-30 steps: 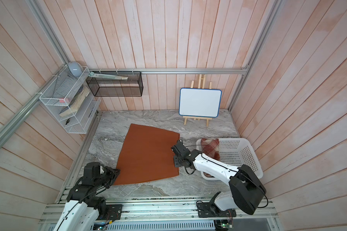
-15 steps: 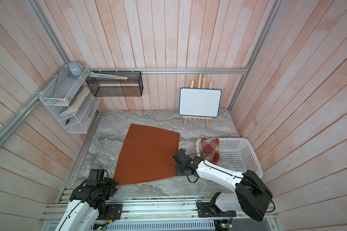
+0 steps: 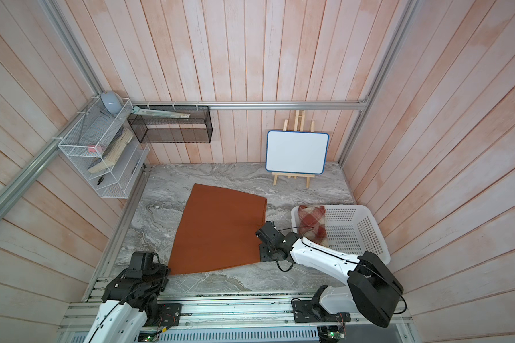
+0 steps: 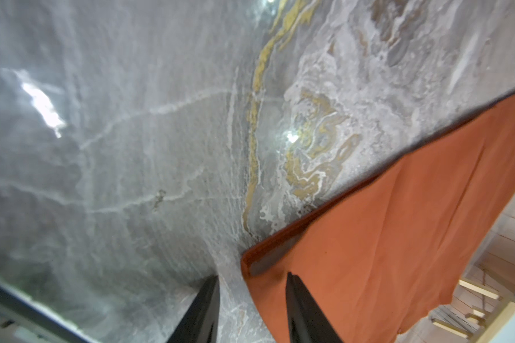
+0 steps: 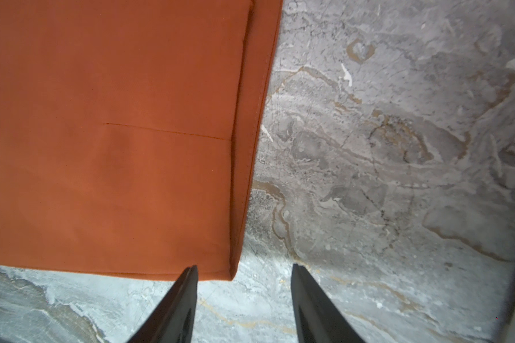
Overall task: Roll up the skirts
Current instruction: Fold the skirt at the center of the board.
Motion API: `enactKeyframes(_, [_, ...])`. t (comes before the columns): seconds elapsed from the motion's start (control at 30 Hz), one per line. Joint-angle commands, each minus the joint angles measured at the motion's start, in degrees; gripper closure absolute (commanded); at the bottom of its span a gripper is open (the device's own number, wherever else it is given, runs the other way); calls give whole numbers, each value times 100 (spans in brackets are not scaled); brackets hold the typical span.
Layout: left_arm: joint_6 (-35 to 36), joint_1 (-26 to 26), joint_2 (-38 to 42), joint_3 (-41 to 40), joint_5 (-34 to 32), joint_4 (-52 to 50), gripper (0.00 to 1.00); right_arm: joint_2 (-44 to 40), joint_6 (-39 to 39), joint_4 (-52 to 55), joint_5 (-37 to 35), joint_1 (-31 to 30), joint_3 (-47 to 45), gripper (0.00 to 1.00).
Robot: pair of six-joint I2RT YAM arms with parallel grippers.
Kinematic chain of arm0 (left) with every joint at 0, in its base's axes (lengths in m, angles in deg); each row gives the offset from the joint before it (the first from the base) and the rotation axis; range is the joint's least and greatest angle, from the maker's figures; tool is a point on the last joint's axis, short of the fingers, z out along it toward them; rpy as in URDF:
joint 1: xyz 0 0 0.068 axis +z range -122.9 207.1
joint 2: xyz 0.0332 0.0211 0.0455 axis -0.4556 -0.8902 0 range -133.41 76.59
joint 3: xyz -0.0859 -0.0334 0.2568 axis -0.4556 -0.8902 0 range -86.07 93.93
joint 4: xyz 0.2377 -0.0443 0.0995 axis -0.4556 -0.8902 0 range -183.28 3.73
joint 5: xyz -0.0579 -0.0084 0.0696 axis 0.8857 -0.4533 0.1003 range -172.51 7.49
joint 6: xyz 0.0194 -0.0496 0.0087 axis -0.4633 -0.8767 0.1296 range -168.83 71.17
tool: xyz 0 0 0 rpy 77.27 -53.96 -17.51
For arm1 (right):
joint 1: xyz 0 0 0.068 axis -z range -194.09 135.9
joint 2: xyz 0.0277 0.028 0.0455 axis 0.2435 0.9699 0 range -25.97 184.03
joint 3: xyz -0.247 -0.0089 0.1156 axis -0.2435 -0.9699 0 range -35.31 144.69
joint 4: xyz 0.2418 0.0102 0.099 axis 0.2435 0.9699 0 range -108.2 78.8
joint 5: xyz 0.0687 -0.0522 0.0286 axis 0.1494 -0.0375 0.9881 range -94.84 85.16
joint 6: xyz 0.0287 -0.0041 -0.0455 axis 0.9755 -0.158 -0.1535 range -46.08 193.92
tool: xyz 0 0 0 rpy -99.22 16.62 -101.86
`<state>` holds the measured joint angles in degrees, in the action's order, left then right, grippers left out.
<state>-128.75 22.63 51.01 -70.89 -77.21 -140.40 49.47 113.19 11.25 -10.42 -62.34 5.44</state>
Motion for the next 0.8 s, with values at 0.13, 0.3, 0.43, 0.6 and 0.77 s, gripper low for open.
enactKeyframes(0.13, [127, -10, -169, -32, -156, 310, 75, -116, 183, 121, -52, -33, 65, 47])
enactKeyframes(0.3, [137, -19, -77, -146, -187, 647, 85, -73, 196, 93, -167, -33, 2, 47])
enactKeyframes(0.43, [174, -33, -232, -138, -88, 926, 96, -90, 277, 103, -292, -25, 34, 47])
enactKeyframes(0.6, [288, -79, -255, 107, -191, 842, 100, 25, 327, -321, -63, -9, -91, 45])
enactKeyframes(0.77, [301, -80, -218, 187, -152, 891, 100, 324, 731, -405, 377, -146, -163, 45])
